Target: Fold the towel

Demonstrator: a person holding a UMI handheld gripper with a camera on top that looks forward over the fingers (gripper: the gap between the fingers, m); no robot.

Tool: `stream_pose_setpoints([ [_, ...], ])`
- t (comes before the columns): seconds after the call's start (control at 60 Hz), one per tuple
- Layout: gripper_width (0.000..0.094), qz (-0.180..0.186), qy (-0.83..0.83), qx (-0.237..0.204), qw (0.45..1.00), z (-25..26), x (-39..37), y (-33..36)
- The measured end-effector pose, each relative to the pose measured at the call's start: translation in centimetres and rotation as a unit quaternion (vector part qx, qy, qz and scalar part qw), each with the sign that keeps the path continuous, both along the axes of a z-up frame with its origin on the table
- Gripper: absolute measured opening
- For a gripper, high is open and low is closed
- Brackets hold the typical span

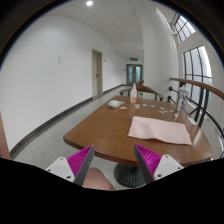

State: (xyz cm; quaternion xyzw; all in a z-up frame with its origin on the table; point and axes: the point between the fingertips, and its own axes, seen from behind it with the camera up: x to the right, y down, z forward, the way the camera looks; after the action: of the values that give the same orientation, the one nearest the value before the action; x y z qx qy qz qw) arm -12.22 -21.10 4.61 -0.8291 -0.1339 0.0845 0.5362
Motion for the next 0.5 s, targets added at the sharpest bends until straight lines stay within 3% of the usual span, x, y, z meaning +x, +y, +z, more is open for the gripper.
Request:
stream_pose_setpoints([
  [0.133,0.0836,0.002,0.009,-0.016,1.0,-0.4,-0.3,1.4],
  [0.267,0.0822,-0.028,-0.009,-0.057,0.998,-3.4,2.4,5.2],
  [0.5,0.08,-0.054,-0.031,-0.048,0.997,-2.6,3.6,15.5],
])
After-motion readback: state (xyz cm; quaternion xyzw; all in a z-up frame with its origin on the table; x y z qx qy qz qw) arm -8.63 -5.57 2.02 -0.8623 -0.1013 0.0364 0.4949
